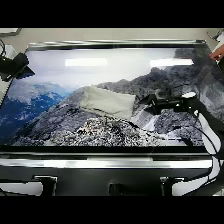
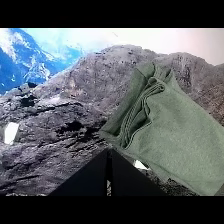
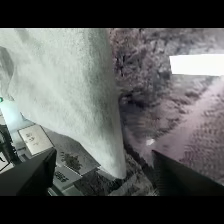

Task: Fold the clothes and pants, and hang the long-sleeved shirts on hangers.

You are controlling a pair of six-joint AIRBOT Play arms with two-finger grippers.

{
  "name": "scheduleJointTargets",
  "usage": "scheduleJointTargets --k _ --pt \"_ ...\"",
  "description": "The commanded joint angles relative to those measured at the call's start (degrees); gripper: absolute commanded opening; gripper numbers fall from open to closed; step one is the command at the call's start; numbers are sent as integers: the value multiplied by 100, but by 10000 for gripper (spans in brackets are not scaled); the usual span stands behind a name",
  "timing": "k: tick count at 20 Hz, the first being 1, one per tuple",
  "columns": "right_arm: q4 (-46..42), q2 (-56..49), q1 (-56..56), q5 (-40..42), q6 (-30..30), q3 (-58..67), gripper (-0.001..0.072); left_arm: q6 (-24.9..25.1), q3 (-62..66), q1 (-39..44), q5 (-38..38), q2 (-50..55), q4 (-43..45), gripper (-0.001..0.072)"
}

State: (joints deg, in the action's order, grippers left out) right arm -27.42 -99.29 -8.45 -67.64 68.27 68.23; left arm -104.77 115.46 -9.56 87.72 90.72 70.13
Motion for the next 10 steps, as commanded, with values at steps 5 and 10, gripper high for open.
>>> scheduleJointTargets --k 5,10 --pt "817 -400 730 763 -481 -116 696 4 -2 -4 0 0 -2 17" --pt "992 -437 1259 1473 -505 -105 672 9 -2 -4 0 0 -2 17"
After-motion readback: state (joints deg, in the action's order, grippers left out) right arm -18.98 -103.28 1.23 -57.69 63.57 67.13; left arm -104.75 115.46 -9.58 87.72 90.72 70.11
